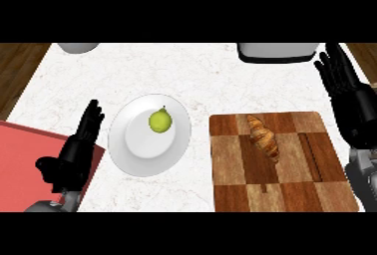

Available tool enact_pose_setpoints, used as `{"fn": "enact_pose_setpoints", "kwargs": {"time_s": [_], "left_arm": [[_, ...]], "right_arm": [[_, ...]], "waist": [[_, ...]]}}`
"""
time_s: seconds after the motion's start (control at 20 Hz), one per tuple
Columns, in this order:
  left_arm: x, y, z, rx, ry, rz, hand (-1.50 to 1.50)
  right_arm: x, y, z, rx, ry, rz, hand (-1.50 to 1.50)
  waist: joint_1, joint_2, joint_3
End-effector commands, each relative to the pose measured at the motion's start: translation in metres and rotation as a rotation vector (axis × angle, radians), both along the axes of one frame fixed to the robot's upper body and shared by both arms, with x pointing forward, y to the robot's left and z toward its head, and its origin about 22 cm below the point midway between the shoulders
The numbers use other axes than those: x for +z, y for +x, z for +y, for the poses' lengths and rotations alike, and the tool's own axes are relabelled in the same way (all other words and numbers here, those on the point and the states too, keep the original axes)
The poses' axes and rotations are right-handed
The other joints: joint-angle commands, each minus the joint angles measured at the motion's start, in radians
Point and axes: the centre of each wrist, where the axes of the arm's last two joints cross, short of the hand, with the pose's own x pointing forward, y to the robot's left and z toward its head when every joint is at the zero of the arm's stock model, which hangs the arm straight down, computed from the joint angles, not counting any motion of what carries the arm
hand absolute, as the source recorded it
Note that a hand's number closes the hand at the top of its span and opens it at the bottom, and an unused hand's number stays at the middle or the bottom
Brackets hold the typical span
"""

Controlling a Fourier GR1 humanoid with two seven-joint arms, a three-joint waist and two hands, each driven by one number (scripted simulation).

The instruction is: Pick the croissant from the cutting board and place it in the basket

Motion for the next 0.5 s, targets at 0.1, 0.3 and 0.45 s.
{"fn": "enact_pose_setpoints", "kwargs": {"time_s": [0.1,0.3,0.45], "left_arm": [[0.004,-0.003,0.010,0.023,-0.008,-0.082,0.00],[0.010,0.006,0.004,-0.001,-0.097,-0.093,0.00],[0.006,0.001,0.000,-0.009,-0.104,-0.093,0.00]], "right_arm": [[-0.018,-0.020,-0.032,0.008,0.062,-0.007,1.50],[-0.027,-0.036,0.005,0.319,-0.170,-0.124,1.50],[-0.066,-0.060,0.072,0.283,-0.193,-0.114,-1.50]], "waist": [[0.000,0.006,-0.036],[0.017,0.009,-0.037],[0.016,0.007,-0.039]]}}
